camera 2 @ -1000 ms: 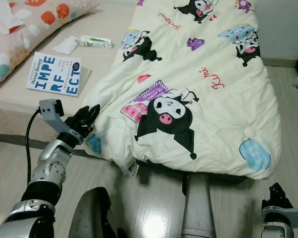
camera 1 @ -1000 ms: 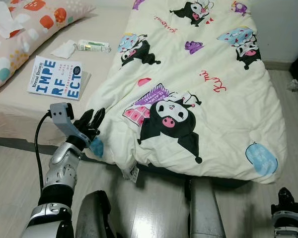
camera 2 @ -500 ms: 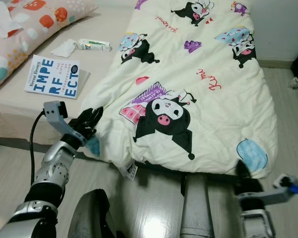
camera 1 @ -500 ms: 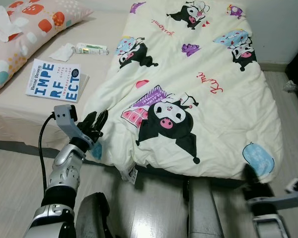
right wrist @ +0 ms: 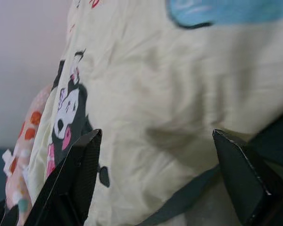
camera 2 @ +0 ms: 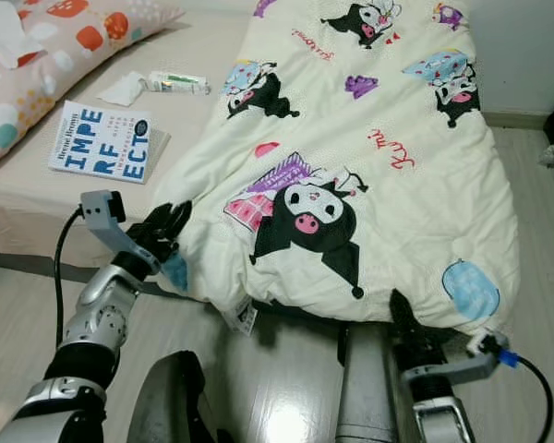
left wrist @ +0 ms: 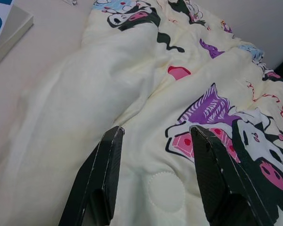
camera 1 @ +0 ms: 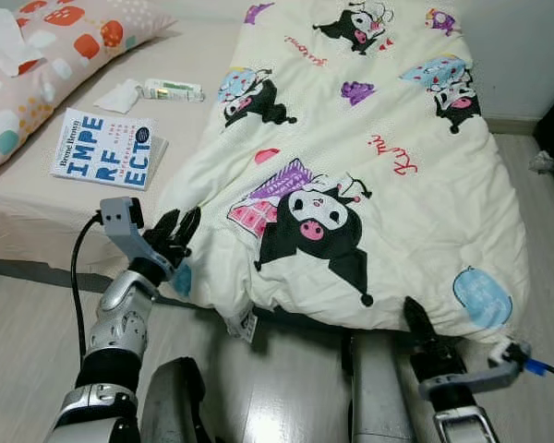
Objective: Clean up the room
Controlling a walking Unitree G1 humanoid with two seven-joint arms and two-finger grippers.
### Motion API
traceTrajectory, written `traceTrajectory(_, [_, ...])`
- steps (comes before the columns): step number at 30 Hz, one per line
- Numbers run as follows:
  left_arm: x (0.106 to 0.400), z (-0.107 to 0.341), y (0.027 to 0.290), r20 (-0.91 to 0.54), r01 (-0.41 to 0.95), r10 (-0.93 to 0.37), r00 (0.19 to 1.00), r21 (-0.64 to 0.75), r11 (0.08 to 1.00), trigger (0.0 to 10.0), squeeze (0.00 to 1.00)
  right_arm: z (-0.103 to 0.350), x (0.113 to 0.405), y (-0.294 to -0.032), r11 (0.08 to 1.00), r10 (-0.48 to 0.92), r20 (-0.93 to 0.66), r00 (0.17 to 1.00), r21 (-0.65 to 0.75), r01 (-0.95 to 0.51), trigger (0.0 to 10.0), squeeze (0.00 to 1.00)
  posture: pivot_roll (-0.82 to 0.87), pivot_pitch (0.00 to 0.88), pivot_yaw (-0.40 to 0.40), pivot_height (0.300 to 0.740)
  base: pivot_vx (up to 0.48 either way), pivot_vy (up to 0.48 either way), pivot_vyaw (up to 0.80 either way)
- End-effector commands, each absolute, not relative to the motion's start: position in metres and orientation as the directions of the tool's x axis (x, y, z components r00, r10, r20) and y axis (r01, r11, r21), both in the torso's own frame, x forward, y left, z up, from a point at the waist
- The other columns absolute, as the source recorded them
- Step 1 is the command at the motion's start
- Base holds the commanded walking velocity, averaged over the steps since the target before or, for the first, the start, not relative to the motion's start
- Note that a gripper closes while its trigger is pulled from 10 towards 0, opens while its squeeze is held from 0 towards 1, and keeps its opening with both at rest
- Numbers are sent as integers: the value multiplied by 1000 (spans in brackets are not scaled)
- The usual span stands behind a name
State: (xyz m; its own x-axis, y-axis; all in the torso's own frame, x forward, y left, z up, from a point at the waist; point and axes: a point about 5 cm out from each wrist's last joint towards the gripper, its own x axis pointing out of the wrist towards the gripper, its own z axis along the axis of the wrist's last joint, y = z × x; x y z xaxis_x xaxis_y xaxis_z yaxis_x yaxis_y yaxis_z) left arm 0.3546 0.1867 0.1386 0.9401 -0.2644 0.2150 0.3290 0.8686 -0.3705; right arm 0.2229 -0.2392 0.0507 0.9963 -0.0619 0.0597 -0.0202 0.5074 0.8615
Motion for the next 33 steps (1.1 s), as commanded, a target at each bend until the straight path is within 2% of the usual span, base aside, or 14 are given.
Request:
traceTrajectory(1, [349,130,195,176,306,-258,950,-363,880,10000,0,43,215,-240,482,-89,26,996,876,20,10000,1000,-141,304,108,497,0,0,0])
traceTrajectory(8, [346,121,194,138,326,-297,945,-326,887,10000,0,38,211,-248,473,-131,14,991,880,51,10000,1000,-142,308,116,497,0,0,0])
traceTrajectory(13, [338,107,200,67,332,-326,943,-250,909,10000,0,42,220,-255,441,-128,71,989,898,-8,10000,1000,-121,322,132,497,0,0,0])
traceTrajectory(14, [337,107,200,65,337,-331,941,-243,910,10000,0,44,222,-255,441,-122,81,989,897,-19,10000,882,-109,327,136,497,0,0,0])
traceTrajectory(17, [336,108,200,63,342,-337,939,-234,910,10000,0,46,224,-254,442,-115,94,989,897,-34,10000,882,-102,331,138,497,0,0,0])
traceTrajectory(18, [336,108,200,63,345,-340,938,-232,909,10000,0,47,226,-254,438,-115,99,988,898,-39,10000,0,-91,337,142,497,0,0,0])
traceTrajectory(24, [322,105,208,34,377,-378,925,-180,908,10000,0,50,245,-264,424,-187,88,978,906,0,10000,0,-36,369,163,497,0,0,0])
traceTrajectory(25, [321,105,208,36,373,-373,927,-180,910,10000,0,49,247,-265,428,-196,73,978,904,19,3843,0,-34,374,151,497,0,0,0])
traceTrajectory(26, [321,105,208,36,373,-373,927,-180,910,10000,0,49,247,-265,428,-196,73,978,904,19,3843,0,-34,374,151,497,0,0,0])
traceTrajectory(27, [321,106,207,40,369,-368,929,-181,912,10000,0,48,249,-268,439,-220,42,975,897,61,0,0,-41,376,145,497,0,0,0])
traceTrajectory(33, [321,104,202,41,372,-371,928,-189,909,10000,0,45,244,-276,452,-257,4,966,884,117,0,0,-52,381,143,497,0,0,0])
